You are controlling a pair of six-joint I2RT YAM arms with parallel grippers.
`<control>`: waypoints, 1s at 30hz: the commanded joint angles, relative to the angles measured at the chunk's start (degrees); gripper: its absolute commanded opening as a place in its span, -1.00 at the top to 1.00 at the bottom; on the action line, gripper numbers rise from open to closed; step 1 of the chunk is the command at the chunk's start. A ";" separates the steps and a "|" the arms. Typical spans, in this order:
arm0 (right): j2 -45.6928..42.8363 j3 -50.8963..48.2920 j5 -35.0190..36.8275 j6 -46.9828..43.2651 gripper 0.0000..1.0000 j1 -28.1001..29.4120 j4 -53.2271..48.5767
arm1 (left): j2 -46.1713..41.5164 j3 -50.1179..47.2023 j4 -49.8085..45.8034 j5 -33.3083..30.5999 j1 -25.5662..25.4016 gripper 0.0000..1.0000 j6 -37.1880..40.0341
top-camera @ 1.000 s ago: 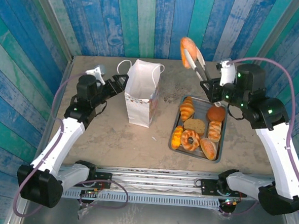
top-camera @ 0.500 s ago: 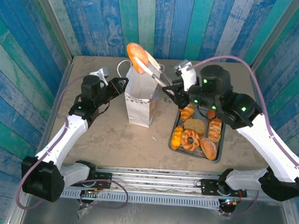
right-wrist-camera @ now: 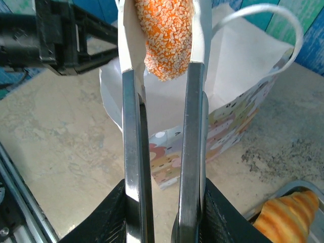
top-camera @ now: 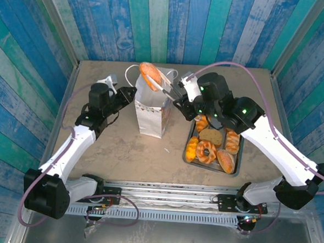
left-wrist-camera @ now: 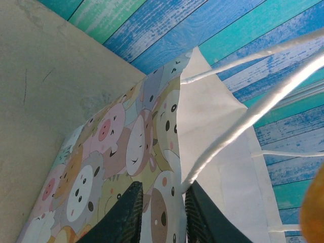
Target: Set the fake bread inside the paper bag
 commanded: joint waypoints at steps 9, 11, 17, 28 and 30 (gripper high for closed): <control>2.68 0.49 1.59 -0.82 0.37 0.26 -4.89 | -0.81 -0.17 0.56 -0.75 0.22 0.53 0.74; 2.69 0.24 2.22 -1.04 0.36 0.22 -5.18 | -0.99 -0.17 0.51 -0.95 0.22 0.53 0.74; 2.78 -0.29 2.56 -0.91 0.24 0.27 -5.58 | -1.10 -0.04 0.29 -1.22 0.23 0.54 1.09; 2.96 1.04 2.56 -0.80 0.03 0.26 -5.35 | -1.36 0.47 -0.11 -0.93 0.18 0.54 1.62; 3.04 1.52 2.48 -0.64 0.02 0.21 -4.93 | -1.28 0.72 -0.08 -0.62 0.19 0.54 1.71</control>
